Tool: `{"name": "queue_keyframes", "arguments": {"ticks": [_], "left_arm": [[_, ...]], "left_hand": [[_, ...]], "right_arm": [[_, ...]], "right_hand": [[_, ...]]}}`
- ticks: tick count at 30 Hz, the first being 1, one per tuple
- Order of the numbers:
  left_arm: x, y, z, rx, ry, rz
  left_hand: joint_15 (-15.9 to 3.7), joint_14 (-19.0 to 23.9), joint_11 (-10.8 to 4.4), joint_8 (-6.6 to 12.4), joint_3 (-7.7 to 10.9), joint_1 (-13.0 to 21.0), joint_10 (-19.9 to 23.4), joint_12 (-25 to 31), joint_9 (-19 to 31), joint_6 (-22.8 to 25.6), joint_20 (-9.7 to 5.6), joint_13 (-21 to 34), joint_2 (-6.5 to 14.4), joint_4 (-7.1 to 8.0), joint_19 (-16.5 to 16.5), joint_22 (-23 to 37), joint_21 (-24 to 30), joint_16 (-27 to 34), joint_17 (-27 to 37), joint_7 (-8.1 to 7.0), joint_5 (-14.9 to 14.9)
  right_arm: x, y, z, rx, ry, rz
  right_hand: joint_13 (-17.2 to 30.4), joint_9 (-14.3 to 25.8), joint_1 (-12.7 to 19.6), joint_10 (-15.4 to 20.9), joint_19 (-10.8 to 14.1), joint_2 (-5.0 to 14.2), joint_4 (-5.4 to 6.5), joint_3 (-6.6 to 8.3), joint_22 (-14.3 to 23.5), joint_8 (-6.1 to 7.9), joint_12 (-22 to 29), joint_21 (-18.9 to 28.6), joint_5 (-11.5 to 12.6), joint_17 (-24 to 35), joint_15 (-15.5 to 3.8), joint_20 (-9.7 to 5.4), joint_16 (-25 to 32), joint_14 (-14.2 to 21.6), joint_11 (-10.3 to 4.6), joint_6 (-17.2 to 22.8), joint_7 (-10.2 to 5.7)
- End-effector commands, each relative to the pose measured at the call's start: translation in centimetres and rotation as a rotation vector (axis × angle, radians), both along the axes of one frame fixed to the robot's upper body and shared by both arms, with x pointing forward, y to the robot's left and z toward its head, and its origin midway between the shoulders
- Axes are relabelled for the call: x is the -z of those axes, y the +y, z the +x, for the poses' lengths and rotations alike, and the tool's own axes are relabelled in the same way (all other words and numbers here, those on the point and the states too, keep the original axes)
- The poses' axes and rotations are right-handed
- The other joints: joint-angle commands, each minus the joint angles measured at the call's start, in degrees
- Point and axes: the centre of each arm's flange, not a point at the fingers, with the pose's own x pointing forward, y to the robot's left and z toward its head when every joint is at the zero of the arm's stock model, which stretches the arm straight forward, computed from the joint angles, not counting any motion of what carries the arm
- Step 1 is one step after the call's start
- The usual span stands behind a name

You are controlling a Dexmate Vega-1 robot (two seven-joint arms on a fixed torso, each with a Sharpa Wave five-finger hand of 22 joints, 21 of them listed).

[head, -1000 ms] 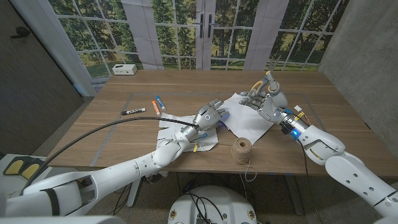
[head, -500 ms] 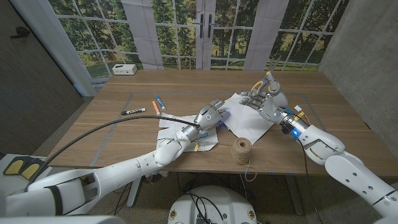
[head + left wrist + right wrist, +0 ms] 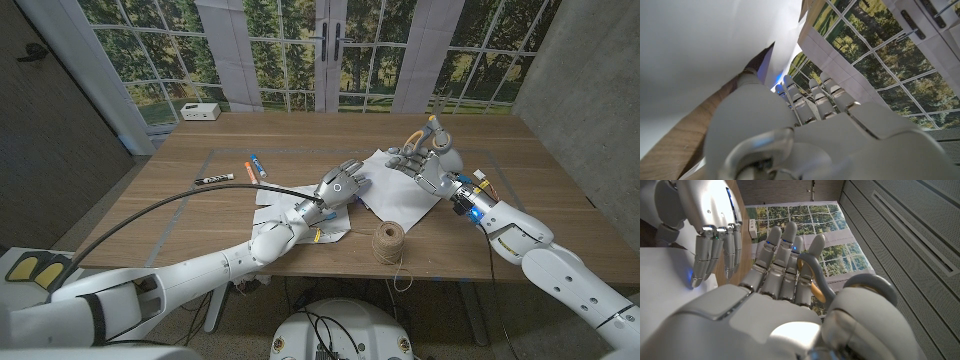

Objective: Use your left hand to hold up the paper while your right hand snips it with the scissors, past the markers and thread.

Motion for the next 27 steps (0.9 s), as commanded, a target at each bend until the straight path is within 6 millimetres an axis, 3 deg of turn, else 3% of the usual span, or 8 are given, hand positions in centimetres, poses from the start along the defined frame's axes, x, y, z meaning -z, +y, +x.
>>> {"name": "queue_keyframes", "arguments": {"ticks": [1, 15, 20, 27], "left_arm": [[-0.01, -0.42, 0.20, 0.004, -0.007, 0.011], [0.10, -0.70, 0.45, -0.005, 0.012, 0.024], [0.26, -0.83, 0.57, -0.009, 0.028, 0.030], [0.43, -1.03, 0.60, -0.015, 0.040, 0.031]], "left_hand": [[-9.98, 0.40, 0.10, -0.07, -0.41, 0.74, -0.29, -0.29, 0.29, 0.58, -2.53, 0.12, -0.05, -0.23, 0.26, 0.18, -0.15, 0.01, 0.09, -0.10, -0.24], [-10.01, 0.39, 0.09, -0.10, -0.48, 0.72, -0.70, -0.47, 0.30, 0.73, -2.49, 0.11, 0.03, -0.17, 0.36, 0.19, -0.13, 0.01, 0.11, -0.11, -0.41], [-10.31, 5.72, 0.08, 0.73, -0.19, 2.24, 3.36, 0.56, 0.32, 4.84, -3.35, 0.11, 2.13, -0.20, 1.83, 0.14, -0.03, 0.76, 0.18, -0.14, -2.10], [-10.42, 10.20, 0.10, 1.22, -0.39, 3.11, 6.82, 0.98, 0.18, 8.23, -3.81, 0.10, 3.13, -0.15, 2.48, 0.12, -0.16, 1.06, 0.26, -0.05, -3.50]], "right_arm": [[0.06, -0.27, 0.14, -0.005, -0.001, 0.006], [0.16, -0.51, -0.05, -0.004, 0.003, 0.015], [0.10, -0.56, -0.17, 0.000, 0.001, 0.013], [0.06, -0.62, -0.39, 0.001, -0.002, 0.011]], "right_hand": [[0.04, 0.08, -0.06, 4.29, 0.58, 0.67, -0.32, -0.11, 0.14, 0.39, -0.16, -0.30, -0.20, 0.04, -4.68, 0.10, -0.23, -2.35, -0.45, -2.47, 2.48], [0.06, 0.00, -0.21, 4.42, 0.75, 0.77, -0.41, -0.12, 0.13, 0.54, -0.24, -0.81, -0.24, -0.01, -4.79, 0.12, -0.29, -2.16, -0.36, -2.54, 2.44], [0.12, -0.14, -0.27, 4.23, 0.76, 0.82, -0.43, -0.12, 0.13, 0.54, -0.31, -1.01, -0.26, -0.03, -4.64, 0.13, -0.34, -2.18, -0.51, -2.52, 2.38], [0.15, -0.07, -0.28, 4.24, 0.89, 0.89, -0.51, -0.10, 0.13, 0.67, -0.36, -1.26, -0.27, -0.04, -4.69, 0.14, -0.41, -2.19, -0.43, -2.62, 2.41]]}}
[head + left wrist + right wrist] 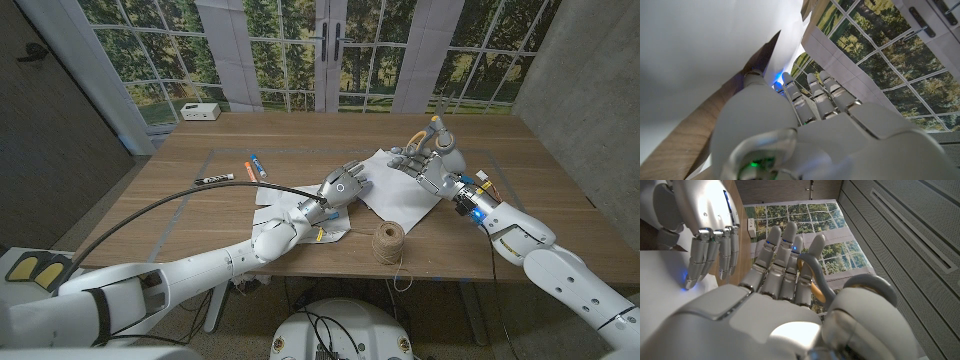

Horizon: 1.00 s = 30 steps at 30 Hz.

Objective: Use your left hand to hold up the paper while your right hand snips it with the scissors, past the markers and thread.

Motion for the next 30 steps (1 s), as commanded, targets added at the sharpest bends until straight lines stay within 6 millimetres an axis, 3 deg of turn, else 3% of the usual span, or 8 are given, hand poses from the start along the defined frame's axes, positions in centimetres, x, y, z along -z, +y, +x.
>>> {"name": "queue_keyframes", "arguments": {"ticks": [1, 12, 17, 23, 24, 25, 27, 30], "left_arm": [[0.36, -0.46, 0.12, -0.008, 0.026, 0.009], [0.42, -0.61, 0.21, -0.012, 0.071, -0.007], [0.66, -0.62, 0.23, -0.017, 0.088, -0.007], [0.75, -0.67, 0.14, -0.011, 0.095, -0.011], [0.74, -0.66, 0.12, -0.010, 0.095, -0.013], [0.73, -0.65, 0.11, -0.006, 0.098, -0.017], [0.72, -0.58, 0.09, -0.004, 0.107, -0.025], [0.81, -0.50, 0.11, 0.002, 0.105, -0.033]], "left_hand": [[-10.08, 3.29, 0.00, 0.39, -0.27, 0.75, 1.73, 0.50, 0.05, 1.61, -3.59, 0.09, 0.73, 0.02, 0.70, 0.14, -0.20, 0.63, 0.29, 0.03, -0.72], [-10.56, 15.37, 0.27, 0.43, 0.74, 3.65, 9.30, 0.31, -0.15, 7.67, -5.20, -0.02, 5.09, 0.73, 3.03, 0.18, -0.04, -0.03, 0.10, 0.11, -3.79], [-10.69, 20.23, 0.23, 0.62, 5.38, 6.58, 14.78, -0.13, -0.35, 13.32, -5.25, 0.02, 6.74, 2.05, 4.60, 0.41, 0.08, -0.39, 0.09, 0.06, -6.77], [-10.74, 23.14, 0.20, -0.67, 26.13, 9.29, 18.41, -1.00, -0.33, 17.83, -4.84, 0.19, 5.66, 3.83, 5.09, 0.36, -0.09, -0.93, -0.03, 0.31, -16.18], [-10.94, 23.20, 0.23, -0.81, 32.65, 7.78, 18.61, -0.85, -0.41, 17.91, -4.60, 0.52, 4.79, 3.12, 5.02, 0.38, -0.02, -0.99, -0.06, 0.43, -16.90], [-10.81, 23.45, 0.27, -0.27, 45.74, 0.85, 19.07, -0.67, -0.12, 18.34, -4.55, 0.91, 2.07, -0.69, 5.07, 0.41, 0.01, -0.90, 0.01, 0.56, -17.56], [-10.96, 24.42, 0.29, 1.58, 53.00, -4.91, 20.13, 0.35, 0.49, 18.76, -4.35, 2.60, 3.12, -4.59, 4.89, 0.43, 0.06, -0.75, 0.13, 0.60, -17.51], [-11.06, 25.45, 0.27, 3.70, 57.84, -9.49, 21.16, 1.02, 1.03, 18.57, -4.11, 4.41, 4.41, -7.46, 4.76, 0.54, 0.16, -0.60, 0.34, 0.65, -17.53]], "right_arm": [[-0.12, -0.10, -0.39, 0.001, -0.007, -0.001], [-0.03, -0.07, -0.52, -0.001, -0.005, 0.006], [0.07, -0.07, -0.60, -0.004, -0.007, 0.004], [0.26, -0.10, -0.80, 0.001, -0.008, 0.006], [0.27, -0.11, -0.83, -0.001, -0.009, 0.006], [0.28, -0.11, -0.87, 0.002, -0.010, 0.006], [0.28, -0.11, -0.93, 0.001, -0.010, 0.006], [0.31, -0.11, -0.97, 0.005, -0.011, 0.006]], "right_hand": [[0.14, 0.06, 0.02, 4.36, 0.59, 0.58, -0.42, -0.06, 0.19, 0.48, -0.08, -0.24, -0.06, -0.04, -4.92, -0.17, -0.09, -1.98, -0.56, -2.49, 2.39], [0.18, -0.22, -0.11, 4.35, 0.77, 0.66, -0.50, -0.08, 0.20, 0.60, -0.17, -0.69, -0.10, -0.07, -4.92, -0.15, -0.25, -2.06, -0.46, -2.24, 2.45], [0.21, -0.06, -0.23, 4.43, 0.78, 0.74, -0.51, -0.09, 0.20, 0.73, -0.19, -0.97, -0.13, -0.08, -5.00, -0.14, -0.33, -2.09, -0.43, -2.45, 2.57], [0.25, -0.25, -0.33, 4.40, 0.81, 0.80, -0.52, -0.10, 0.21, 0.73, -0.24, -1.20, -0.16, -0.09, -4.88, -0.01, -0.37, -2.05, -0.39, -2.36, 2.57], [0.21, -0.31, -0.36, 4.51, 0.84, 0.81, -0.53, -0.10, 0.21, 0.72, -0.23, -1.26, -0.16, -0.09, -4.85, 0.01, -0.36, -1.98, -0.52, -2.35, 2.51], [0.20, -0.31, -0.37, 4.45, 0.86, 0.82, -0.53, -0.11, 0.21, 0.71, -0.27, -1.29, -0.17, -0.09, -4.79, 0.03, -0.39, -2.02, -0.34, -2.43, 2.50], [0.18, -0.37, -0.39, 4.57, 0.87, 0.81, -0.56, -0.12, 0.21, 0.75, -0.27, -1.41, -0.17, -0.10, -4.84, 0.06, -0.44, -2.09, -0.34, -2.34, 2.60], [0.21, -0.33, -0.40, 4.55, 0.88, 0.82, -0.59, -0.12, 0.21, 0.82, -0.28, -1.52, -0.18, -0.10, -4.90, 0.14, -0.49, -2.12, -0.48, -2.33, 2.65]]}}
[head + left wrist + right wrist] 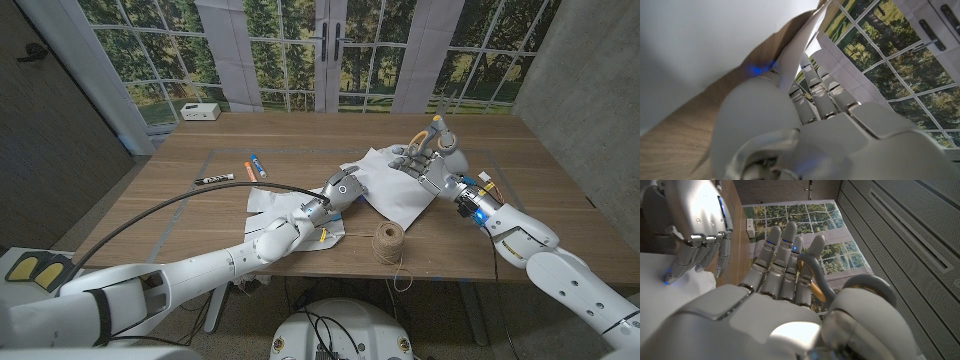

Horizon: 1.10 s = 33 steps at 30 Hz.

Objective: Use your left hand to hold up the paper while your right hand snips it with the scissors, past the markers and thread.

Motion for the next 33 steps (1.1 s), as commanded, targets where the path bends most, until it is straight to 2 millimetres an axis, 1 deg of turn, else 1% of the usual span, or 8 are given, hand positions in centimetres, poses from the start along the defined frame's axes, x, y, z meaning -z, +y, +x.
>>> {"name": "queue_keyframes", "arguments": {"ticks": [1, 4, 6, 12, 13, 19, 24, 33], "left_arm": [[0.2, 0.2, 0.0, 0.012, 0.024, -0.028], [0.3, 0.4, 0.0, 0.025, 0.017, -0.048], [0.3, 0.6, 0.0, 0.033, 0.019, -0.064], [0.3, 1.2, 0.0, 0.049, -0.012, -0.106], [0.2, 1.3, 0.0, 0.049, -0.021, -0.114], [-0.1, 2.0, -0.3, 0.076, -0.088, -0.179], [-0.2, 2.6, -0.6, 0.092, -0.157, -0.226], [-0.4, 3.2, -0.9, 0.098, -0.227, -0.260]], "left_hand": [[-6.89, 2.70, -0.42, 4.94, 10.12, -7.65, 1.47, 1.71, 2.56, 1.06, -3.81, 3.76, 2.80, -5.34, 0.21, 0.50, 0.38, 0.50, 0.75, -0.75, 0.26], [-7.02, 5.93, -0.45, 11.07, 11.89, -9.91, 1.44, 4.63, 7.08, 0.10, -3.39, 9.71, 3.30, -5.96, 0.23, 0.78, 0.74, 0.94, 1.88, -0.67, 0.46], [-6.97, 7.55, -0.35, 13.30, 11.85, -10.46, 2.42, 6.48, 8.66, -0.23, -3.43, 12.46, 3.28, -6.14, 0.33, 0.81, 0.83, 1.06, 2.22, -0.73, 0.44], [-6.94, 10.06, -0.47, 17.22, 11.71, -11.24, 2.43, 9.36, 13.07, -2.28, -3.15, 17.47, 3.96, -5.42, 0.65, 1.03, 1.16, 1.52, 3.41, -0.76, 0.63], [-6.93, 10.64, -0.46, 19.14, 11.57, -11.40, 1.25, 10.98, 16.13, -4.10, -2.66, 20.78, 4.03, -4.78, 0.62, 1.20, 1.35, 1.37, 4.37, -0.82, 0.81], [-6.88, 13.25, -0.50, 21.08, 11.08, -10.69, -1.09, 14.96, 19.73, -6.95, -2.83, 28.27, 4.60, -2.71, 1.02, 1.75, 2.34, 2.43, 7.91, -0.93, 0.86], [-6.86, 14.25, -0.51, 23.61, 10.36, -9.87, -2.65, 17.45, 24.78, -8.78, -2.78, 32.65, 4.52, -2.66, 0.86, 1.96, 2.88, 2.62, 10.68, -0.87, 0.93], [-6.81, 14.44, -0.49, 25.42, 9.70, -9.35, -3.46, 19.39, 28.11, -9.54, -2.52, 35.57, 4.64, -2.37, 1.13, 2.20, 3.55, 2.57, 12.97, -0.93, 0.91]], "right_arm": [[0.2, 0.0, -0.3, 0.002, -0.005, 0.001], [0.2, 0.1, -0.3, -0.001, -0.003, 0.002], [0.2, 0.1, -0.3, 0.003, -0.010, -0.004], [0.2, 0.2, -0.3, -0.006, -0.006, -0.003], [0.2, 0.2, -0.3, -0.004, -0.005, -0.004], [0.1, 0.3, -0.4, -0.013, -0.009, -0.006], [0.1, 0.4, -0.4, -0.013, -0.016, -0.012], [0.2, 0.3, -0.7, -0.020, -0.015, -0.012]], "right_hand": [[0.16, 0.07, 0.04, 4.60, 0.29, 0.39, -0.48, -0.25, 0.07, 0.42, -0.11, -0.24, -0.18, 0.19, -4.89, 0.20, -0.47, -2.22, -0.60, -1.78, 2.18], [0.28, 0.08, 0.02, 4.45, 0.31, 0.44, -0.51, -0.24, 0.07, 0.49, -0.13, -0.40, -0.19, 0.19, -4.76, 0.24, -0.52, -2.25, -0.38, -1.81, 2.16], [0.31, 0.02, -0.02, 4.56, 0.32, 0.47, -0.51, -0.24, 0.07, 0.51, -0.08, -0.48, -0.19, 0.19, -4.73, 0.25, -0.53, -2.24, -0.49, -1.73, 2.22], [0.32, -0.10, -0.18, 4.66, 0.20, 0.56, -0.48, -0.26, 0.07, 0.55, -0.10, -0.79, -0.22, 0.18, -4.70, 0.38, -0.66, -2.36, -0.66, -1.65, 2.25], [0.31, -0.10, -0.20, 4.69, 0.17, 0.58, -0.48, -0.26, 0.07, 0.57, -0.10, -0.85, -0.23, 0.18, -4.72, 0.42, -0.68, -2.38, -0.58, -1.66, 2.26], [0.32, -0.28, -0.26, 4.64, 0.11, 0.67, -0.53, -0.25, 0.07, 0.59, -0.18, -1.19, -0.25, 0.19, -4.55, 0.51, -0.78, -2.42, -0.35, -1.62, 2.34], [0.28, -0.46, -0.32, 4.73, 0.13, 0.75, -0.56, -0.25, 0.08, 0.55, -0.22, -1.43, -0.27, 0.20, -4.71, 0.52, -0.89, -2.53, -0.34, -1.65, 2.47], [0.44, -0.62, -0.41, 4.52, -0.02, 0.91, -0.59, -0.22, 0.08, 0.50, -0.29, -1.87, -0.31, 0.22, -4.53, 0.63, -1.05, -2.73, -0.21, -1.87, 2.42]]}}
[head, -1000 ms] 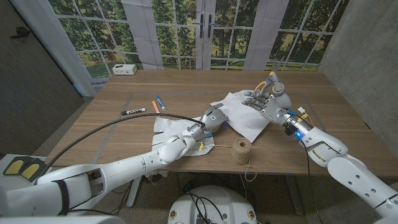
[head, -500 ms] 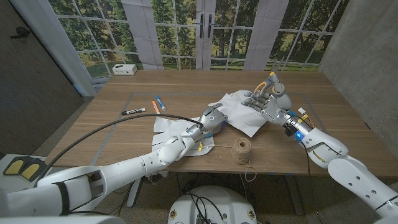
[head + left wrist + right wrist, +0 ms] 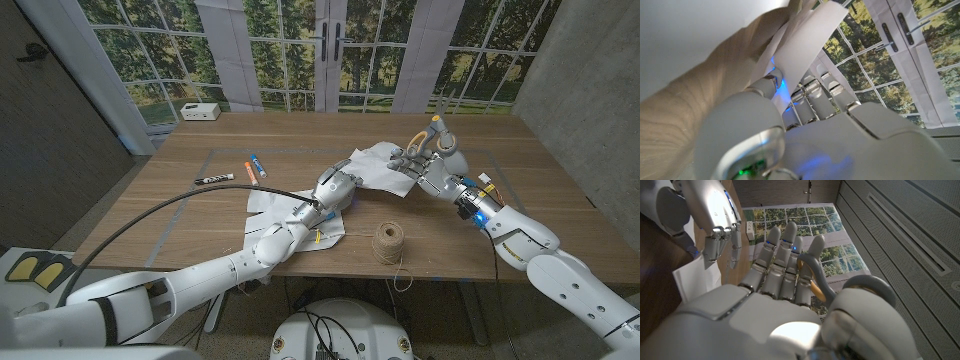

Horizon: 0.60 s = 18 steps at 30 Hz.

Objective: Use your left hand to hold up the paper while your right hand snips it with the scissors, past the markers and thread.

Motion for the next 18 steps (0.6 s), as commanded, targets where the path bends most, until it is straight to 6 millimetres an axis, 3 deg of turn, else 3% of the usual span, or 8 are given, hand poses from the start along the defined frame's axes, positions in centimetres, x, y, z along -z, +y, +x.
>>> {"name": "queue_keyframes", "arguments": {"ticks": [1, 18], "left_arm": [[-0.25, 1.02, -0.53, 0.009, -0.109, -0.068], [-1.19, 1.40, -0.97, -0.112, -0.163, -0.022]], "left_hand": [[-1.02, 0.60, -0.01, 0.56, 1.42, 1.39, -0.34, 10.47, 21.59, -0.17, -2.67, 6.52, 2.25, 1.76, 0.62, 0.35, 0.41, 0.03, 0.84, -0.19, 0.19], [-1.01, 0.88, 0.01, 0.85, 1.04, 2.18, -0.44, 12.06, 21.04, 1.28, -2.42, 8.26, 2.26, 1.93, -0.18, 0.40, 0.60, 0.02, 3.04, -0.25, 0.09]], "right_arm": [[0.05, -0.06, -0.36, -0.007, -0.008, -0.006], [-0.02, -0.09, -0.50, -0.016, -0.011, -0.012]], "right_hand": [[0.14, 0.09, 0.07, 4.39, 0.24, 0.45, -0.21, -0.13, 0.10, 0.27, -0.16, -0.28, -0.09, 0.21, -4.75, 0.43, -0.22, -2.53, -0.25, -1.50, 1.98], [0.14, -0.16, 0.02, 4.63, 0.37, 0.69, -0.34, -0.05, 0.11, 0.29, -0.20, -0.89, -0.17, 0.23, -4.70, 0.65, -0.37, -2.50, -0.42, -1.64, 2.00]]}}
